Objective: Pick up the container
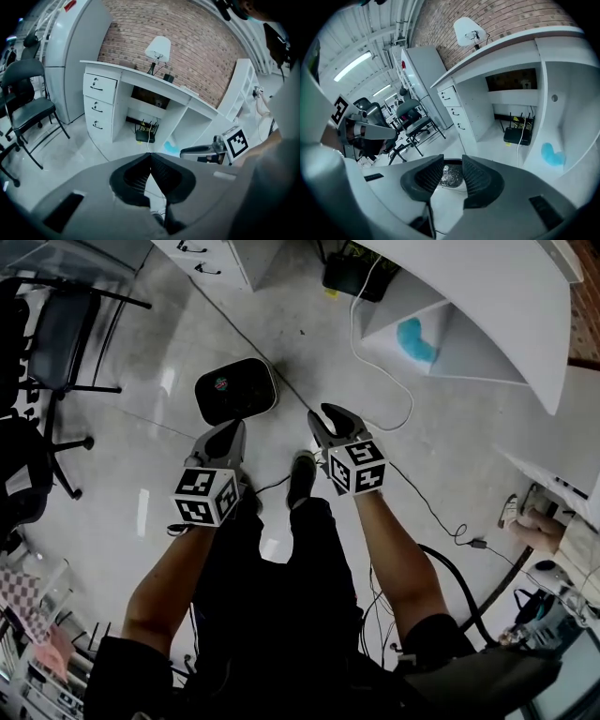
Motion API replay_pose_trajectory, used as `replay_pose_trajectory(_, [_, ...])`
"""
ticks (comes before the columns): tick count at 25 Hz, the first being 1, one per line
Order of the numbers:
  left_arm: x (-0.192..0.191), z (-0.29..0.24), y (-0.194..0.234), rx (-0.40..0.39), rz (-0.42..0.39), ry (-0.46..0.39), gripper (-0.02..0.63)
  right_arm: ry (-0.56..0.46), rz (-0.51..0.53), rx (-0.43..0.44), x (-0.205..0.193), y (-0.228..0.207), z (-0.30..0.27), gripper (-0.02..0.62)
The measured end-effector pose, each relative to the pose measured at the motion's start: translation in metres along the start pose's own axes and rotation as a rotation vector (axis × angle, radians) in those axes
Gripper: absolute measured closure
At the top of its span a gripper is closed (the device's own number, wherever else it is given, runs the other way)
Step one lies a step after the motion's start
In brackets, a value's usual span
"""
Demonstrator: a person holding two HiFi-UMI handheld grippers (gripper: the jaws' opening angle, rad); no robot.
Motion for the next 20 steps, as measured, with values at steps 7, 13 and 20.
replay_pose_trajectory(7, [-0.049, -0.052, 0.041, 0.0, 0.025, -0.036, 0.597, 0.012, 0.0, -0.006, -0.046, -0.016, -0.08, 0.508])
replay_pose_trajectory(13, [-0.088, -0.106, 0.079, -0.006, 0.023, -0.012, 0.597, 0.008, 0.041, -0.009, -0.082, -0.04, -0.15, 0.508])
replay_pose_trajectory(20, [-0.127, -0.171, 0.097, -0.047, -0.039, -0.03, 0.597, 0.034, 0.085, 0.046, -0.135, -0.07, -0.225, 0.49])
Point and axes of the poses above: the fingertips, and each gripper's own axes: z backward along the fingers, y to its left, x out of its top, the point moved 7 cm from there along z, backward along the fingers, and after that the axes turned 8 degrees about y, right-handed, at the moved point
